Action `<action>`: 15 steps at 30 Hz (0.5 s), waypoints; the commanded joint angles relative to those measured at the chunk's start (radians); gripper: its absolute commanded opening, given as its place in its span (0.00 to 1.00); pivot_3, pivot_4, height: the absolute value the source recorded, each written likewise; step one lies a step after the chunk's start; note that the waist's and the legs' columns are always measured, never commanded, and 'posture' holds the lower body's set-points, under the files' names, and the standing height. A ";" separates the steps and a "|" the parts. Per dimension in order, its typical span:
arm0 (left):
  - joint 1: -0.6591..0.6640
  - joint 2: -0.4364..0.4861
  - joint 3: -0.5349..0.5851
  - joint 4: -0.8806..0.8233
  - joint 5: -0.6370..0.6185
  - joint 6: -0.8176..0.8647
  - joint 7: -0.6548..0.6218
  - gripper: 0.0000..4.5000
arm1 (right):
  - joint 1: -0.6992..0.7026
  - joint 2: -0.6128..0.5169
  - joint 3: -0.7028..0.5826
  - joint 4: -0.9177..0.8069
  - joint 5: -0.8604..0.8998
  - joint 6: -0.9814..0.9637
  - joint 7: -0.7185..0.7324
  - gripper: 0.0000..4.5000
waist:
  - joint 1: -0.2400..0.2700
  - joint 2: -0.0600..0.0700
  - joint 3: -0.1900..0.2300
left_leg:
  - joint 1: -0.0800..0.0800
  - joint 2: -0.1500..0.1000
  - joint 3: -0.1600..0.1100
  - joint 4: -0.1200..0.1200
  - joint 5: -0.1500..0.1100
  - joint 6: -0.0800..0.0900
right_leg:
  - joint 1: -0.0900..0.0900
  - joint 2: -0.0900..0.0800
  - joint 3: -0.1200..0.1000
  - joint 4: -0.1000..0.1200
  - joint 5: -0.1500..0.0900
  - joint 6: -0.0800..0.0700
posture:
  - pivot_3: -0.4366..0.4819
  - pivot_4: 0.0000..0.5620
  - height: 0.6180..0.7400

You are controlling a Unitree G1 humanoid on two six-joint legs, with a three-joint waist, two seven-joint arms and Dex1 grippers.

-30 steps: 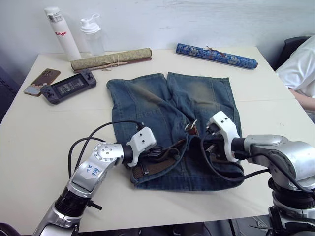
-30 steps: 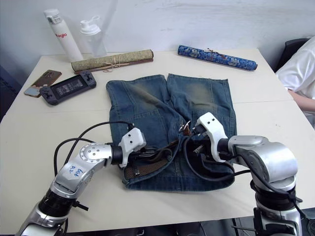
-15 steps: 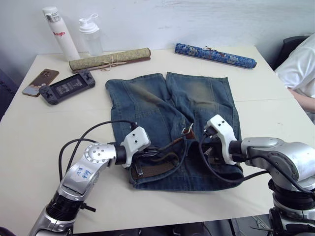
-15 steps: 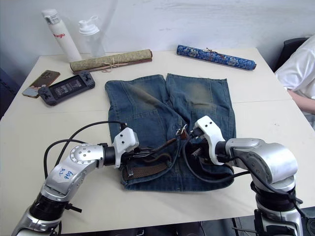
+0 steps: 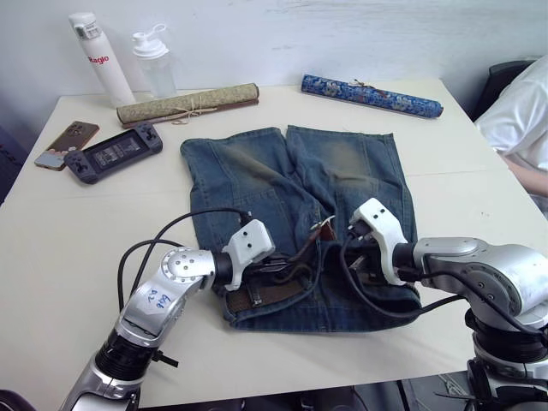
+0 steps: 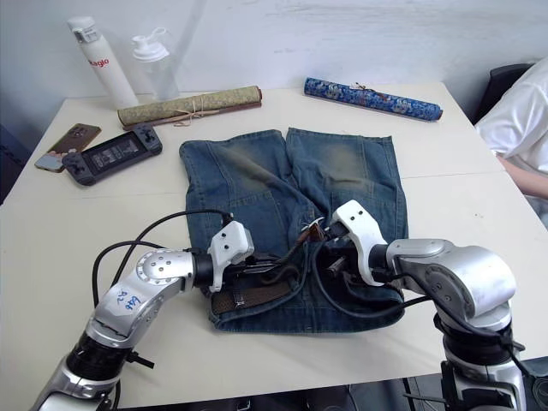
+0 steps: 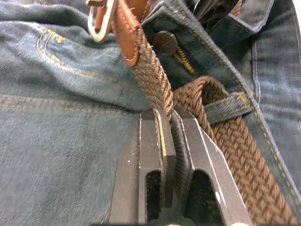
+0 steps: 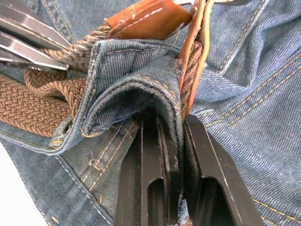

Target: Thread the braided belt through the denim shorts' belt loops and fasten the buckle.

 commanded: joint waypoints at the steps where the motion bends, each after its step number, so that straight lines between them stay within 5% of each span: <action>1: -0.004 -0.033 0.037 -0.011 -0.011 0.020 0.053 0.00 | -0.002 -0.074 0.054 -0.084 -0.002 -0.028 -0.010 0.00 | 0.001 0.000 0.000 | 0.000 0.000 0.000 0.000 0.000 0.000 | 0.000 0.000 0.000 0.000 0.000 0.000 | 0.48 0.27 0.97; 8: 0.001 -0.096 0.074 -0.013 -0.026 0.046 0.124 0.00 | 0.024 -0.101 0.088 -0.114 -0.008 -0.064 -0.024 0.00 | 0.003 0.000 0.000 | -0.001 0.000 0.000 0.000 0.000 0.000 | 0.000 0.000 0.000 0.000 0.000 0.000 | 0.48 0.27 0.97; 15: -0.019 -0.118 -0.015 0.007 -0.007 -0.025 0.070 0.00 | 0.010 -0.052 0.073 -0.109 -0.002 -0.045 -0.049 0.00 | 0.006 0.000 0.000 | 0.000 0.000 0.000 0.000 0.000 0.000 | 0.000 0.000 0.000 0.000 0.000 0.000 | 0.48 0.27 0.97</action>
